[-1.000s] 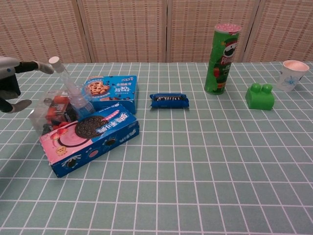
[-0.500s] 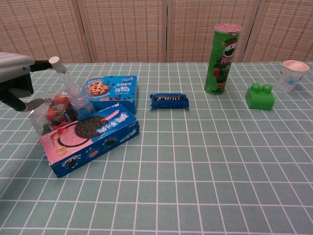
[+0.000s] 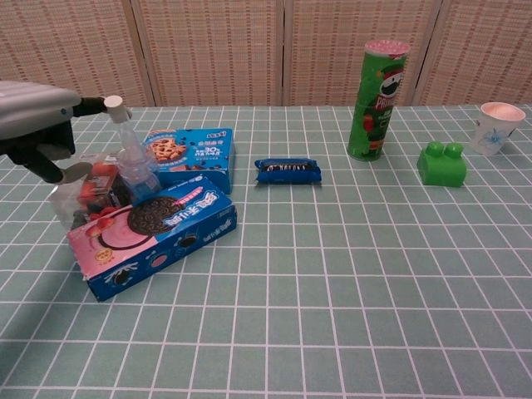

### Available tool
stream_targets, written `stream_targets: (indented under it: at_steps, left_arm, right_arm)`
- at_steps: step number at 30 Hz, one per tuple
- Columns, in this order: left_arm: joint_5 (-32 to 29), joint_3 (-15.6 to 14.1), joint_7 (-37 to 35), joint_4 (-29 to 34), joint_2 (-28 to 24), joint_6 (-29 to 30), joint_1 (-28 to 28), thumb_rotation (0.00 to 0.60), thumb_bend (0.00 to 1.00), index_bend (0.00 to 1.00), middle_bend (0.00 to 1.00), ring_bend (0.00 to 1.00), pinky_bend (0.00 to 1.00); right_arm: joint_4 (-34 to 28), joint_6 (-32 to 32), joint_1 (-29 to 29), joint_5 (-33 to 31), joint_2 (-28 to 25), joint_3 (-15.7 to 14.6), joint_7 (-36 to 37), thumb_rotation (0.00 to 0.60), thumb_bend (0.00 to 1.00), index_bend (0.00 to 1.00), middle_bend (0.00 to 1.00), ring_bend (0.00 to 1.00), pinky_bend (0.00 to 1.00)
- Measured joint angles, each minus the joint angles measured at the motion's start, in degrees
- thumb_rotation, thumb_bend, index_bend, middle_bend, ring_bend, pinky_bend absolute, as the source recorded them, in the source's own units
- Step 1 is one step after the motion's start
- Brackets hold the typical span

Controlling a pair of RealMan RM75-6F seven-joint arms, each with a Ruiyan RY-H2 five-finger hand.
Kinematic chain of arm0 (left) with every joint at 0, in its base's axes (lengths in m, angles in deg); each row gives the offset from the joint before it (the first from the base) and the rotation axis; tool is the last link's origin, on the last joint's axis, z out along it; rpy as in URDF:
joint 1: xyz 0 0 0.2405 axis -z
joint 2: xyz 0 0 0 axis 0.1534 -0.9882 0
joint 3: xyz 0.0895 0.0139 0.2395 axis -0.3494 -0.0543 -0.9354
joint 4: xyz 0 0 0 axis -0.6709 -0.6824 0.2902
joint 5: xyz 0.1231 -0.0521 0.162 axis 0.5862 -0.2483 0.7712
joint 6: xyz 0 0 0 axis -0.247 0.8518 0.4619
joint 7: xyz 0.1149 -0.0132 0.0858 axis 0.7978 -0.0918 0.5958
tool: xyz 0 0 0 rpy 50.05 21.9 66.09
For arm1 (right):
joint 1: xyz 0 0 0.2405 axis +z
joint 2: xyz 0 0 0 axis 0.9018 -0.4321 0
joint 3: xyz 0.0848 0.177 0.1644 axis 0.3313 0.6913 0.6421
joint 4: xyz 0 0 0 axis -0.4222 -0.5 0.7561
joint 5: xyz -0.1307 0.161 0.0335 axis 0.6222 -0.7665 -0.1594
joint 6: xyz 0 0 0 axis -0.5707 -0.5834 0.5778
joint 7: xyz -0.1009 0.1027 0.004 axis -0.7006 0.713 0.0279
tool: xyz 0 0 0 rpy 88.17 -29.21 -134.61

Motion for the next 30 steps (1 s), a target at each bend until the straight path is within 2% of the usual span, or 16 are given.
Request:
stream_targets:
  at_steps: [5, 10, 12, 22, 30]
  left_arm:
    - [0.35, 0.61, -3.09, -0.50, 0.19, 0.44, -0.04, 0.600, 0.42, 0.15, 0.99, 0.95, 1.00]
    - [0.67, 1.50, -10.63, -0.73, -0.78, -1.28, -0.18, 0.600, 0.16, 0.18, 1.00, 0.97, 1.00]
    - [0.89, 1.99, -14.59, -0.82, -1.28, -2.47, -0.22, 0.600, 0.12, 0.21, 1.00, 0.98, 1.00]
    - [2.62, 5.33, -36.24, -3.93, 0.03, -7.06, -0.30, 0.600, 0.11, 0.37, 1.00, 1.00, 1.00]
    - [1.47, 6.84, -41.02, -9.88, 4.38, -8.14, 0.65, 0.600, 0.11, 0.41, 1.00, 1.00, 1.00]
  right_arm:
    - [0.17, -0.26, 0.13, 0.04, 0.02, -0.02, 0.27, 0.600, 0.47, 0.49, 0.46, 0.36, 0.63]
    - [0.14, -0.26, 0.16, 0.19, 0.01, -0.08, 0.18, 0.600, 0.47, 0.49, 0.46, 0.36, 0.63]
    - [0.11, -0.22, 0.14, 0.18, 0.03, -0.07, 0.13, 0.600, 0.47, 0.49, 0.46, 0.36, 0.63]
    - [0.15, -0.22, 0.12, 0.07, 0.11, -0.01, 0.02, 0.600, 0.47, 0.49, 0.46, 0.36, 0.63]
    - [0.35, -0.12, 0.07, -0.02, 0.07, 0.04, 0.48, 0.600, 0.47, 0.49, 0.46, 0.36, 0.63]
